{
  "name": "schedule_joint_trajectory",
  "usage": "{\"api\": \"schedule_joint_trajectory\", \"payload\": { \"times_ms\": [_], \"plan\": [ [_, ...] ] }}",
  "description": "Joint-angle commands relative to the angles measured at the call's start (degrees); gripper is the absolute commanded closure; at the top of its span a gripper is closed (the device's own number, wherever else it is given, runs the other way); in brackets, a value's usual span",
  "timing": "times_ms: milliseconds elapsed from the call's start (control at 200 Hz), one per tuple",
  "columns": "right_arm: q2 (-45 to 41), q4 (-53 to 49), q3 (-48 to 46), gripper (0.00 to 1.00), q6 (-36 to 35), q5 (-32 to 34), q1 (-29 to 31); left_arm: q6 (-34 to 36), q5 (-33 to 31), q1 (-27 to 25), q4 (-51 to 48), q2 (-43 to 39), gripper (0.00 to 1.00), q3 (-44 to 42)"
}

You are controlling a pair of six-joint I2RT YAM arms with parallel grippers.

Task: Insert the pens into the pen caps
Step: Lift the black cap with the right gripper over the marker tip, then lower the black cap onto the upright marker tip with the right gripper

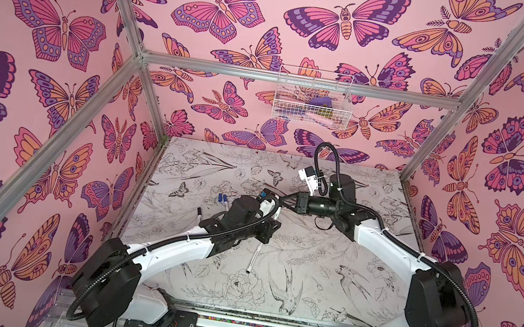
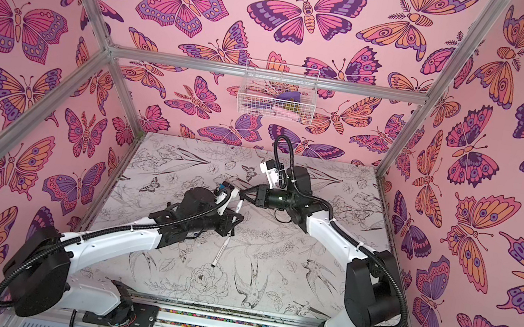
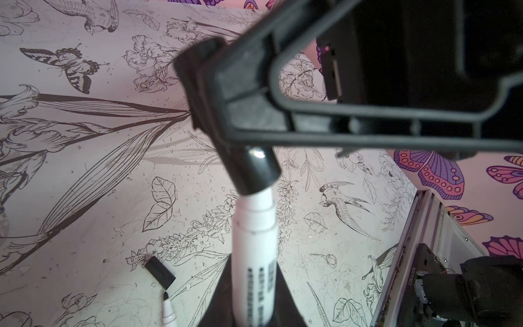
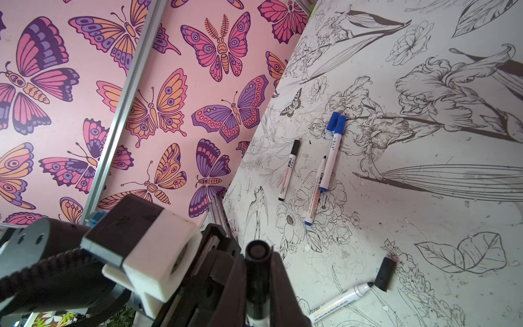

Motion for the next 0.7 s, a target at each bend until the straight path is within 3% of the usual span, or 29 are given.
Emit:
{"api": "schedule_joint_trajectory", "payload": {
  "times_ms": [0,275,696],
  "plan": [
    [-3.4,-1.3,-0.2,1.0,-1.8,-1.7,0.6,-3.7,0.8,1.5,7.2,-1.5,1.0,-1.1],
    [-4.9,-1.9,0.0,1.0,-2.5,-7.5,0.6,-6.9,4.0,4.9,14.5,-0.8,1.0,2.8],
    [-8.1,-14.4,1.7,1.0,-13.1,-13.3,2.4,0.3,0.1,5.1,15.1,0.9,1.0,7.5]
  ]
}}
